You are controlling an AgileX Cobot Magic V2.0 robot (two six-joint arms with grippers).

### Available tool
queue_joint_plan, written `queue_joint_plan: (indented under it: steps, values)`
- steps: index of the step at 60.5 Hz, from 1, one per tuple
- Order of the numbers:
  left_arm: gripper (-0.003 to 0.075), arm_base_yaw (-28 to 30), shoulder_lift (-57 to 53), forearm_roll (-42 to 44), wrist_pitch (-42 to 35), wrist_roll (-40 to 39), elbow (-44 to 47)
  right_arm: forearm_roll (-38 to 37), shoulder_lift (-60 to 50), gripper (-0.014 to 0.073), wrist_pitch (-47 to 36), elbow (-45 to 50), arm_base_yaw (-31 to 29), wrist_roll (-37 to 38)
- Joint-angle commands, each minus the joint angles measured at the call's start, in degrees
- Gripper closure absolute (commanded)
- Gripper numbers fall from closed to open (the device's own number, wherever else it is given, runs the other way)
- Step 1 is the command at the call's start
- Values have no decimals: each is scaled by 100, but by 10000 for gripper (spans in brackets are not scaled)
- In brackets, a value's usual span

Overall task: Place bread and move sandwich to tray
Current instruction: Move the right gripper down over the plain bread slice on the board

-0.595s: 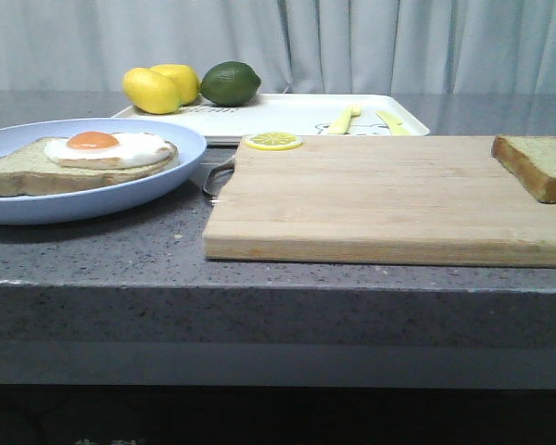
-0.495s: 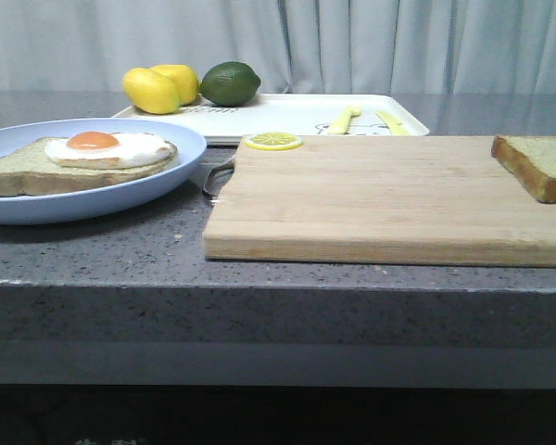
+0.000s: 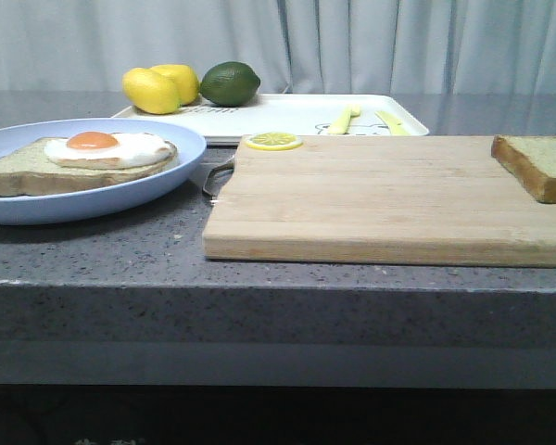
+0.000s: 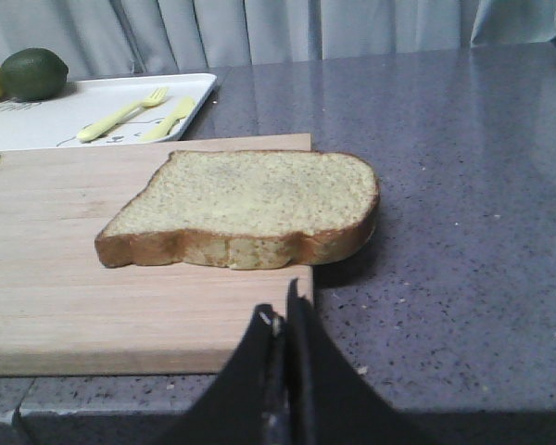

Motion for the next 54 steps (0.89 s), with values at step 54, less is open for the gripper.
queue_joint_plan:
  steps: [54]
  values:
    - [741, 14, -116, 788, -1401, 11, -3, 19, -99, 654, -958, -21, -31, -13]
